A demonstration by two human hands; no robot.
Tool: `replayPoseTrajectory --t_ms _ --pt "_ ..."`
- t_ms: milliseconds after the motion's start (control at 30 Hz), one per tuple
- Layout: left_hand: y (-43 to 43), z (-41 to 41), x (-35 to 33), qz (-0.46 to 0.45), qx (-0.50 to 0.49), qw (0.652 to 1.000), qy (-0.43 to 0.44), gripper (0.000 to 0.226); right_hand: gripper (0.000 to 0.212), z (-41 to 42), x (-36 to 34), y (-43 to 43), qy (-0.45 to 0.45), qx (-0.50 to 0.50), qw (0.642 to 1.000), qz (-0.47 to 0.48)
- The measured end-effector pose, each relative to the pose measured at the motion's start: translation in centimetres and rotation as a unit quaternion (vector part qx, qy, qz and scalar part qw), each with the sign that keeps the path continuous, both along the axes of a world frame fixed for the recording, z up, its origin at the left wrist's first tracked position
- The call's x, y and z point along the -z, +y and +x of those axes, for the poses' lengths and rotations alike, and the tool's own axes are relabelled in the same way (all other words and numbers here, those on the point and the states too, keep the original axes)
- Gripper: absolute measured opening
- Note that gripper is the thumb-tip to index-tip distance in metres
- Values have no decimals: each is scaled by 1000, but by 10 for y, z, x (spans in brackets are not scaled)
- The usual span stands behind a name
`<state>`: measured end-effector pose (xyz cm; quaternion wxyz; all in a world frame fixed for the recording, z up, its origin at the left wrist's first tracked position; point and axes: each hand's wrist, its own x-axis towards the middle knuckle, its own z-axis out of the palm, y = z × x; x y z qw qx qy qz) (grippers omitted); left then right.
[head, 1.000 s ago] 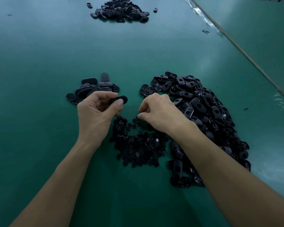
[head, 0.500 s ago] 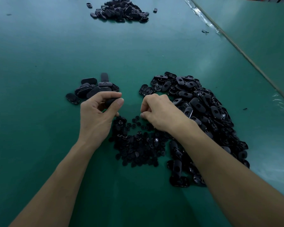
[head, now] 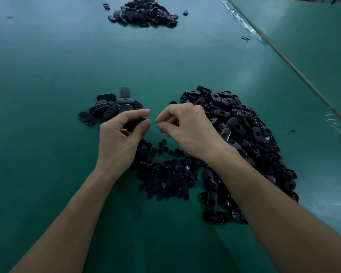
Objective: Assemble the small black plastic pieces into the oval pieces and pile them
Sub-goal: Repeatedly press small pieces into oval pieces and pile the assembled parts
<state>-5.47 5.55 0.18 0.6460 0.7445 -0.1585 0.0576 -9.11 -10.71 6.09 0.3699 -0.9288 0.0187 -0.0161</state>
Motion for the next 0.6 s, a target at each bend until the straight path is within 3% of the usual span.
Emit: replayPoseTrajectory --t_ms 333,600 --pt "0 -1 0 -60 -16 998 8 21 10 2 -2 3 -49 16 998 40" --pt "1 0 -1 -47 -47 998 1 28 12 3 -1 6 -66 29 994 78"
